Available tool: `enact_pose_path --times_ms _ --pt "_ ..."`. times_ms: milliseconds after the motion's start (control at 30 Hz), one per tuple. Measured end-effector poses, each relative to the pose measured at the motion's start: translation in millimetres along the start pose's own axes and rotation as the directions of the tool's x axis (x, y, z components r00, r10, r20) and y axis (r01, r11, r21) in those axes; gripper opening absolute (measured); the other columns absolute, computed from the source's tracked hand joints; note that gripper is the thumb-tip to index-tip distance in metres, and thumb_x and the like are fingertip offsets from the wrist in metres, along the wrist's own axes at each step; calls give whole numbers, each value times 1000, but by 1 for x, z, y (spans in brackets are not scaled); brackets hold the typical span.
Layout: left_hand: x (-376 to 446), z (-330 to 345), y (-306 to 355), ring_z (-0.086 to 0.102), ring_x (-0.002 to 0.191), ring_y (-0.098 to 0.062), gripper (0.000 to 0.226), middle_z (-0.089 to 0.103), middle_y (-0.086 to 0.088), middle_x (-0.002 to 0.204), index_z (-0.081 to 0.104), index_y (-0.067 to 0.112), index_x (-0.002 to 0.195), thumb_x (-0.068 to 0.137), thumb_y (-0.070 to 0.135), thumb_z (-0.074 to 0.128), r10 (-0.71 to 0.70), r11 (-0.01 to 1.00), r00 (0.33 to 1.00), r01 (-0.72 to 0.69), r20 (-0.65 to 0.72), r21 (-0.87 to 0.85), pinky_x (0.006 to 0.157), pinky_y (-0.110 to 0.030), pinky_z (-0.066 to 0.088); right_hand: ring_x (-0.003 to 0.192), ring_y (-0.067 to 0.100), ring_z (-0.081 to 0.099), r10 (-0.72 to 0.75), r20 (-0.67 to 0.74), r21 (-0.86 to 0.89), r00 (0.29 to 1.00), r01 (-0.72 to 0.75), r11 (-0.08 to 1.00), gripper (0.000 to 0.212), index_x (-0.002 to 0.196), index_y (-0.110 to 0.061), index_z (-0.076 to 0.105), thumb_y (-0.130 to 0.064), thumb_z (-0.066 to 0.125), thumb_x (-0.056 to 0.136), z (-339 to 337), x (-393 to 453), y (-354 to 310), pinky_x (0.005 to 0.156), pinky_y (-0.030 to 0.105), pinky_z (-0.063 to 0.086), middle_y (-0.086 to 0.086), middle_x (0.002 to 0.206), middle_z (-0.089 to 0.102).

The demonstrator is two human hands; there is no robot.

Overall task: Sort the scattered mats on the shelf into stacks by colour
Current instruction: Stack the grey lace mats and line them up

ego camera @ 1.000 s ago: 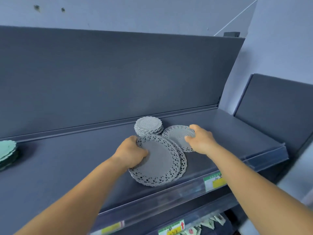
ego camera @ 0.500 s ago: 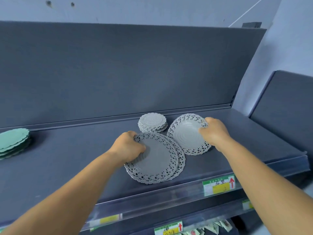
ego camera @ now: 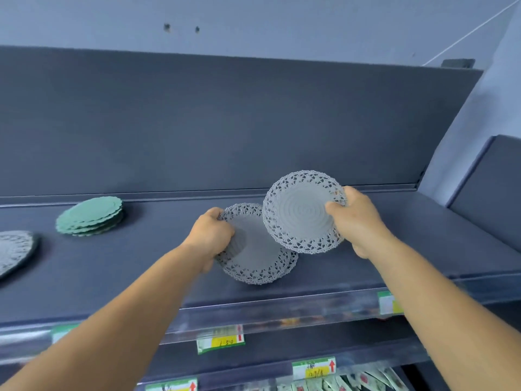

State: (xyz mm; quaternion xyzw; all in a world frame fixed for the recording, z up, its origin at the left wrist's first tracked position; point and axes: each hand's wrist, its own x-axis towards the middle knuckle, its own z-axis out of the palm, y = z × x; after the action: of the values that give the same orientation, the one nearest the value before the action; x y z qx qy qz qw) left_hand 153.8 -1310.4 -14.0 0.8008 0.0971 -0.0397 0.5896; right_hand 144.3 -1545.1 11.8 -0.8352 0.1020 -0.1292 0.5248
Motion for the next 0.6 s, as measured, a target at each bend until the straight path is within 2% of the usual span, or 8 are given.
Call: enact_pose_path --times_ms 67,100,200,267,367,433,500,600 --pt "-10 -21 -6 59 77 -24 29 64 -7 85 57 15 107 87 0 42 10 999 1000 -11 -11 -43 65 -32 47 117 21 55 32 108 14 994 -34 999 51 140 -17 42 -15 48 90 30 -17 -9 102 39 45 -2 136 54" --pt "-15 -33 -9 59 76 -23 30 64 -6 85 57 15 107 87 -1 41 10 998 1000 -12 -23 -67 65 -31 45 121 20 52 36 147 16 988 -39 999 55 144 -16 37 -15 49 91 45 -25 -14 105 36 41 -4 138 50" --pt "-33 -74 -22 58 77 -25 29 64 -6 83 58 17 100 86 -1 40 -19 989 997 7 -81 -149 69 -33 44 106 17 49 52 215 38 975 -61 997 49 141 -11 39 -11 47 93 87 -48 -28 95 32 40 -3 128 52" --pt "-45 -104 -32 55 77 -26 26 61 -8 81 58 18 89 85 0 40 -47 978 991 21 -126 -205 70 -35 41 107 18 52 88 262 47 961 -104 993 54 141 -12 39 -14 51 89 116 -65 -39 99 38 44 -5 133 51" --pt "-65 -147 -46 52 76 -24 22 58 -11 82 56 18 85 82 3 41 -59 965 985 15 -162 -261 69 -36 39 126 27 50 106 395 89 913 -153 984 73 143 -15 36 -25 58 75 159 -87 -55 106 49 42 4 145 47" --pt "-76 -173 -57 53 81 -23 23 59 -13 88 57 20 88 78 6 42 -78 955 978 17 -193 -298 73 -38 41 134 27 42 101 420 133 902 -171 976 72 148 -12 27 -21 59 84 184 -111 -76 111 44 34 4 149 40" --pt "-86 -199 -66 52 84 -24 26 58 -12 90 58 21 97 82 5 43 -96 940 970 14 -225 -342 78 -42 44 139 26 35 83 438 151 895 -164 975 68 151 -8 19 -17 55 93 207 -124 -88 112 39 28 6 154 32" --pt "-97 -235 -79 55 87 -27 32 60 -13 92 58 14 112 88 2 42 -128 920 961 22 -247 -391 86 -51 50 142 24 29 41 483 211 875 -162 964 71 152 -9 15 -19 56 94 234 -143 -104 114 39 23 6 158 24"
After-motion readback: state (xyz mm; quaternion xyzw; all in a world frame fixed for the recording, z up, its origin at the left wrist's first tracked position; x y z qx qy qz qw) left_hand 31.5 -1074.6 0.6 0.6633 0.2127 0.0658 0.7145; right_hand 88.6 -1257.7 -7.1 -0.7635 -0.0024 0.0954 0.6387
